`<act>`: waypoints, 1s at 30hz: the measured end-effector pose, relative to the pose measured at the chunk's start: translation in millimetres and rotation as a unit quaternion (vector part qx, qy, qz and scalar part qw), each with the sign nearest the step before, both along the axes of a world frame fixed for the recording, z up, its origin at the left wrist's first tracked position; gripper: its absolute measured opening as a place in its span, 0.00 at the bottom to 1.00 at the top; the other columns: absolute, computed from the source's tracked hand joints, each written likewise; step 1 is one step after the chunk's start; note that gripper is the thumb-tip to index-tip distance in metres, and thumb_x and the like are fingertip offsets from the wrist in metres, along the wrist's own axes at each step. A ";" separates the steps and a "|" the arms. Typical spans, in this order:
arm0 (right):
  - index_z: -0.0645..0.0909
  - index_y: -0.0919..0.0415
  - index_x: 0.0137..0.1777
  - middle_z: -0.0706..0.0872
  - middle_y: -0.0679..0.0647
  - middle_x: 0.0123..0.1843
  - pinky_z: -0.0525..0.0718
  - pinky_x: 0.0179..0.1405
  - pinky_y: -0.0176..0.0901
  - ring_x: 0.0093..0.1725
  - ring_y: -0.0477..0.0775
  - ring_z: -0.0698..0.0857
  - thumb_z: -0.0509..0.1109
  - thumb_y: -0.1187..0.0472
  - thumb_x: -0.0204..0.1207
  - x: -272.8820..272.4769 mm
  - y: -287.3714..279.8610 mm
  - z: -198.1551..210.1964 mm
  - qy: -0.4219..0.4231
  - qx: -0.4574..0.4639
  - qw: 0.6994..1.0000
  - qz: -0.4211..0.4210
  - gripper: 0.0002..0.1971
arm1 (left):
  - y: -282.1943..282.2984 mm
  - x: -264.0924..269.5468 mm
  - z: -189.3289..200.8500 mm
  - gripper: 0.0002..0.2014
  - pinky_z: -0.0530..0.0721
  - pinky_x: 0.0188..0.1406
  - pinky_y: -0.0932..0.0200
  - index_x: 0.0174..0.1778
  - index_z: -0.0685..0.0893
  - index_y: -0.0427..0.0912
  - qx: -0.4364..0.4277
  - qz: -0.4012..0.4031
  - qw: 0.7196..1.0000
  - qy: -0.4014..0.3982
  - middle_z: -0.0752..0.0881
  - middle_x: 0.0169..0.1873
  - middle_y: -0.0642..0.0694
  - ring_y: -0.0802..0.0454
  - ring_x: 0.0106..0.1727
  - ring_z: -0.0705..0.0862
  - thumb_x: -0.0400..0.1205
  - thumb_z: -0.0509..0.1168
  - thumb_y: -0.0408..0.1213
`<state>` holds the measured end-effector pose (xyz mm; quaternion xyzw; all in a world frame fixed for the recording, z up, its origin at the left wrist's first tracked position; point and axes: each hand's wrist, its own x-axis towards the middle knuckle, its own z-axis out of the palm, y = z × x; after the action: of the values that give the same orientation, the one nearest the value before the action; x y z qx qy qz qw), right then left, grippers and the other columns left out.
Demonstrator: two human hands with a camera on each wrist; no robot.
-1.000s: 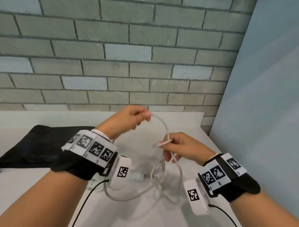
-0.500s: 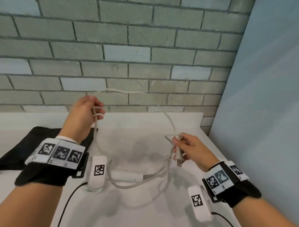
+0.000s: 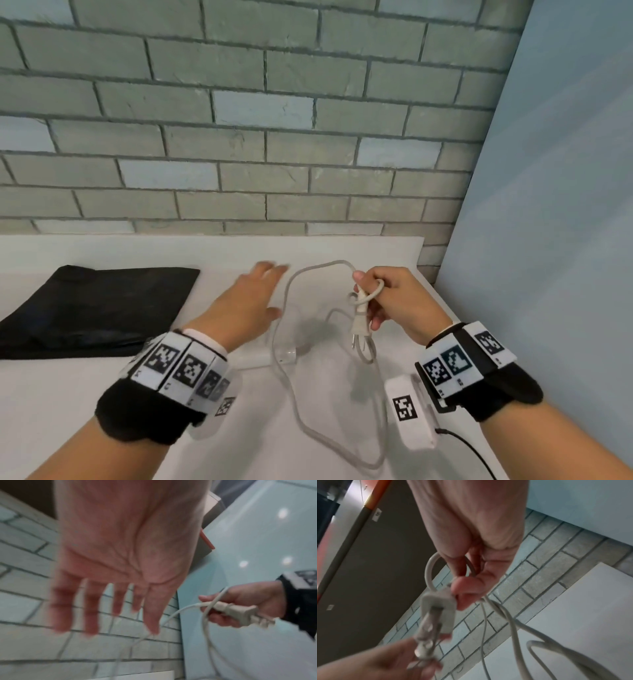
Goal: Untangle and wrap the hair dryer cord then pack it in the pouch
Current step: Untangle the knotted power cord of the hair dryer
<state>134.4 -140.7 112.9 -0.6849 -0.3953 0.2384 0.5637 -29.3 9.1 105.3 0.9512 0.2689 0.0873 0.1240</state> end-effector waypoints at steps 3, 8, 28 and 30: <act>0.78 0.63 0.29 0.81 0.65 0.28 0.79 0.15 0.39 0.20 0.56 0.78 0.65 0.58 0.78 -9.6 3.6 1.4 -0.011 -0.012 0.999 0.028 0.16 | -23.4 26.1 9.0 0.37 0.72 0.71 0.54 0.80 0.49 0.56 -0.030 -0.142 0.985 -0.089 0.56 0.81 0.53 0.47 0.70 0.73 0.80 0.63 0.35; 0.79 0.65 0.38 0.82 0.62 0.32 0.83 0.20 0.39 0.24 0.54 0.84 0.65 0.63 0.78 -8.1 -1.4 3.2 -0.006 -0.036 0.998 0.047 0.09 | -20.0 43.8 12.7 0.13 0.77 0.48 0.52 0.59 0.82 0.42 0.097 -0.084 0.986 -0.109 0.77 0.55 0.42 0.41 0.53 0.81 0.82 0.59 0.38; 0.76 0.64 0.34 0.81 0.56 0.21 0.77 0.17 0.31 0.16 0.46 0.80 0.64 0.59 0.78 8.4 2.0 17.8 -0.219 -0.028 0.972 -0.076 0.13 | 3.4 17.0 -27.7 0.16 0.77 0.52 0.56 0.57 0.81 0.35 -0.049 0.076 0.985 0.146 0.84 0.57 0.39 0.43 0.56 0.82 0.82 0.60 0.44; 0.76 0.67 0.36 0.79 0.56 0.20 0.74 0.14 0.29 0.13 0.43 0.78 0.65 0.60 0.78 9.2 3.5 20.6 -0.213 -0.024 0.973 -0.082 0.12 | -9.3 16.0 -22.9 0.20 0.76 0.47 0.57 0.56 0.82 0.38 -0.083 0.031 0.989 0.114 0.85 0.51 0.43 0.46 0.49 0.82 0.83 0.55 0.50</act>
<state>143.6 -137.2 133.6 -0.7634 -0.4426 0.0496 0.4678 -13.3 -0.2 82.4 0.9326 0.3168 -0.0408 0.1683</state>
